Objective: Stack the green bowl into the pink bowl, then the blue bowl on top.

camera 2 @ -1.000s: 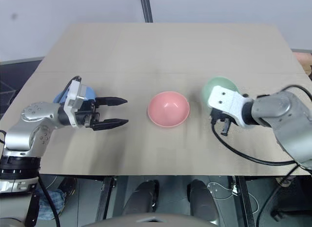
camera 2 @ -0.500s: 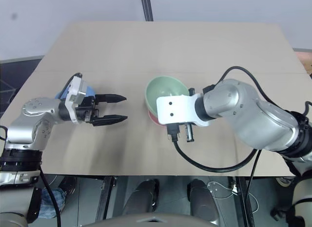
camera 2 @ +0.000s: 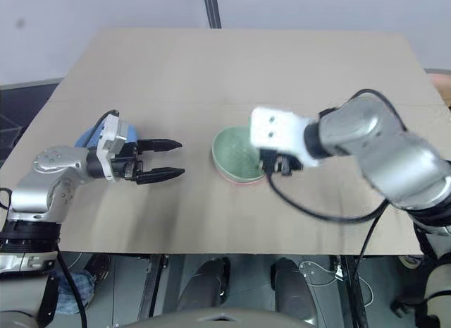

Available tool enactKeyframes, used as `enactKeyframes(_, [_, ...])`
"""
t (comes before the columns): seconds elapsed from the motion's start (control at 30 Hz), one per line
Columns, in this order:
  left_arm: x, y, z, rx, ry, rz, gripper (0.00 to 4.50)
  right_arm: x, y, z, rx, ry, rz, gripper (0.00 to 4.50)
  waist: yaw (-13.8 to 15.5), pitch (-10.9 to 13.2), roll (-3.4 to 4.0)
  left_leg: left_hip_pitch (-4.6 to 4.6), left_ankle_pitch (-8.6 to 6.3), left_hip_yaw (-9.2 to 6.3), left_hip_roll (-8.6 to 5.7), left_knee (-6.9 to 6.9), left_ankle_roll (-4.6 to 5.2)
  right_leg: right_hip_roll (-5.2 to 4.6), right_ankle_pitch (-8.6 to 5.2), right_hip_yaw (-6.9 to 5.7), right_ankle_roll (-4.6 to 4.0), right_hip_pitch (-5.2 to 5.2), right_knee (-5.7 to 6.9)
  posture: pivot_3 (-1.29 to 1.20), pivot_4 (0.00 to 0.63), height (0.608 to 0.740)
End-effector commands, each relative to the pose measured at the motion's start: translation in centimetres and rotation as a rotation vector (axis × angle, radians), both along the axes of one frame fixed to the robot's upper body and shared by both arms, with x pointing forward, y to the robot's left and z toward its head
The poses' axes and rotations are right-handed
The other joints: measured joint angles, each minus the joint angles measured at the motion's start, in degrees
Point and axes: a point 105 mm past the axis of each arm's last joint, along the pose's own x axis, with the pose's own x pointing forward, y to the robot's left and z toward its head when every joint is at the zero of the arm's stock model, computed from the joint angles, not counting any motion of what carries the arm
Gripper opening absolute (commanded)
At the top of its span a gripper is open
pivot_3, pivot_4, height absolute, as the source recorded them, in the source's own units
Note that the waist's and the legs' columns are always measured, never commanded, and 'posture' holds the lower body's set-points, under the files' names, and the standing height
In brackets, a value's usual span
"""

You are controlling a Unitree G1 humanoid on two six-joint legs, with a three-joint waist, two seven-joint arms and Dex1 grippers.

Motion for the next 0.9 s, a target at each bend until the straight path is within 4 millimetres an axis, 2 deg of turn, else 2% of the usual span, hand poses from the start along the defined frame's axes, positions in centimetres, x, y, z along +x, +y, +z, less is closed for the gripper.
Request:
enactKeyframes(0.03, [0.1, 0.6, 1.1, -0.008, -0.066, 0.071, 3.97, 0.8, -4.0, 3.0, 0.247, -0.007, -0.171, 1.95, 0.1, 0.0, -0.01, 0.02, 0.00, -0.01, 0.01, 0.00, 0.00, 0.01, 0.00, -0.01, 0.00, 0.00, 0.00, 0.00, 0.150, 0.740])
enactKeyframes(0.1, [0.1, 0.9, 0.9, -0.002, -0.069, 0.108, 3.97, 0.5, -6.6, 3.0, 0.346, 0.005, -0.226, 1.95, 0.3, 0.0, -0.03, 0.00, 0.00, -0.01, -0.01, 0.00, 0.00, -0.01, 0.00, -0.02, 0.00, 0.03, -0.03, 0.00, 0.150, 0.740])
enactKeyframes(0.23, [0.3, 2.0, 0.4, 0.017, -0.051, 0.218, 3.97, -1.7, -10.9, 0.7, 0.425, 0.098, -0.273, 1.95, 0.7, 0.0, -0.02, -0.07, 0.00, 0.07, -0.11, -0.04, 0.03, -0.14, 0.00, 0.03, 0.00, 0.06, -0.15, 0.00, 0.150, 0.740])
enactKeyframes(0.4, [2.2, 4.1, -0.6, 0.052, -0.005, 0.474, 3.97, -3.7, -15.1, -1.1, 0.521, 0.056, -0.297, 1.95, 0.3, 0.0, -0.03, 0.05, 0.03, 0.09, -0.08, 0.00, 0.08, -0.10, 0.01, 0.04, 0.02, 0.13, -0.05, 0.00, 0.150, 0.740])
enactKeyframes(0.5, [2.4, 5.1, -1.2, 0.125, 0.020, 0.565, 3.97, -4.3, -16.5, -2.0, 0.516, 0.063, -0.293, 1.95, -0.1, 0.0, -0.03, 0.25, 0.06, 0.18, -0.06, 0.02, 0.13, -0.07, 0.02, 0.12, 0.04, 0.27, 0.06, 0.00, 0.150, 0.740])
enactKeyframes(0.63, [2.4, 6.6, -1.0, 0.173, 0.066, 0.696, 3.97, -4.6, -17.6, -1.8, 0.533, 0.041, -0.267, 1.95, -0.2, 0.0, -0.03, 1.06, 0.06, 0.25, -0.03, -0.15, 0.13, -0.03, 0.00, 0.20, 0.05, 1.04, -0.08, 0.00, 0.150, 0.740])
enactKeyframes(0.73, [1.9, 7.6, -0.7, 0.230, 0.068, 0.753, 3.97, -4.8, -18.1, -1.9, 0.525, 0.040, -0.258, 1.95, 0.0, 0.0, -0.04, 1.06, 0.06, 0.24, -0.02, -0.14, 0.13, -0.03, 0.00, 0.20, 0.05, 1.05, -0.10, 0.00, 0.150, 0.740])
enactKeyframes(0.9, [1.6, 6.8, 2.4, 0.148, 0.003, 0.763, 3.97, -4.2, -18.4, -2.3, 0.519, 0.040, -0.265, 1.95, 0.2, 0.0, -0.09, 0.99, 0.06, 0.23, -0.03, -0.14, 0.13, -0.06, 0.01, 0.19, 0.05, 1.04, -0.13, 0.00, 0.150, 0.740])
